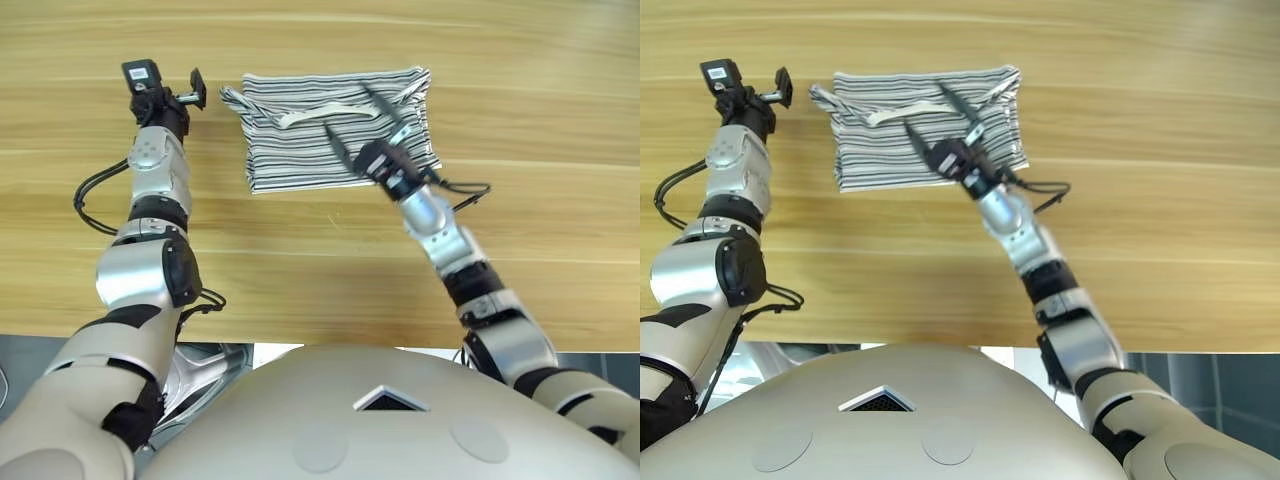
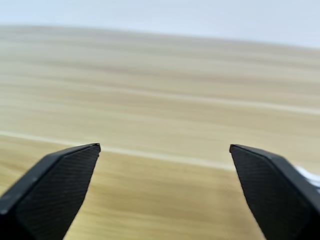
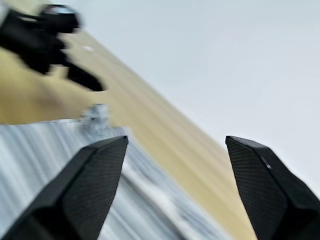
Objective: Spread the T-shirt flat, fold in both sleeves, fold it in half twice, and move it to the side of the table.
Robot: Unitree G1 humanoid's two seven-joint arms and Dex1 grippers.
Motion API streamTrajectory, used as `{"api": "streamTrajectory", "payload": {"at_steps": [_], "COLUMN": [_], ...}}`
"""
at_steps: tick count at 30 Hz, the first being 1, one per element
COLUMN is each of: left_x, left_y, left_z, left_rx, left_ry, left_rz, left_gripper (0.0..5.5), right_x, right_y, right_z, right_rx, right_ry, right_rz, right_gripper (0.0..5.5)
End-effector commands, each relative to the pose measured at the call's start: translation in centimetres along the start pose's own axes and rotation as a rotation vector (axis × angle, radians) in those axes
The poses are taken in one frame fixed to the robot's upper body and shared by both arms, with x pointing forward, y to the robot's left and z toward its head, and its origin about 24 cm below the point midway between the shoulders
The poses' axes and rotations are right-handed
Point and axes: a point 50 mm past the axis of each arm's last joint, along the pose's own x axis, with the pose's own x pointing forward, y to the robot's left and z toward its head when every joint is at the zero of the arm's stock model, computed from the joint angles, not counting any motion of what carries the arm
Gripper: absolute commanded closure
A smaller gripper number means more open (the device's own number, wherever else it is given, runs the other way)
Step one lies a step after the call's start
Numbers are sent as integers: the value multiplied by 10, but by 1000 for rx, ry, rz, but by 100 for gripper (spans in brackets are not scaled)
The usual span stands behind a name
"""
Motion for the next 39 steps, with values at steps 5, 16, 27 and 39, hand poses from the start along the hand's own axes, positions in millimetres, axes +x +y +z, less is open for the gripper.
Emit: {"api": "streamTrajectory", "payload": {"at_steps": [5, 16, 27, 39], "left_x": [-17, -41, -52, -61], "left_y": [-1, -36, -49, -68], "left_z": [22, 39, 43, 41], "left_rx": [-96, -136, -119, 41], "left_ry": [-263, -309, -275, -239], "left_rz": [-12, -135, -174, -334], "left_gripper": [50, 50, 50, 50], "right_x": [22, 29, -82, -141], "right_y": [4, 9, -50, -136], "right_z": [-43, -42, -20, -11], "right_rx": [170, 740, 814, 416], "right_ry": [321, 525, 870, 835], "right_rz": [-31, 8, -216, -320], "right_gripper": [189, 189, 189, 189]}}
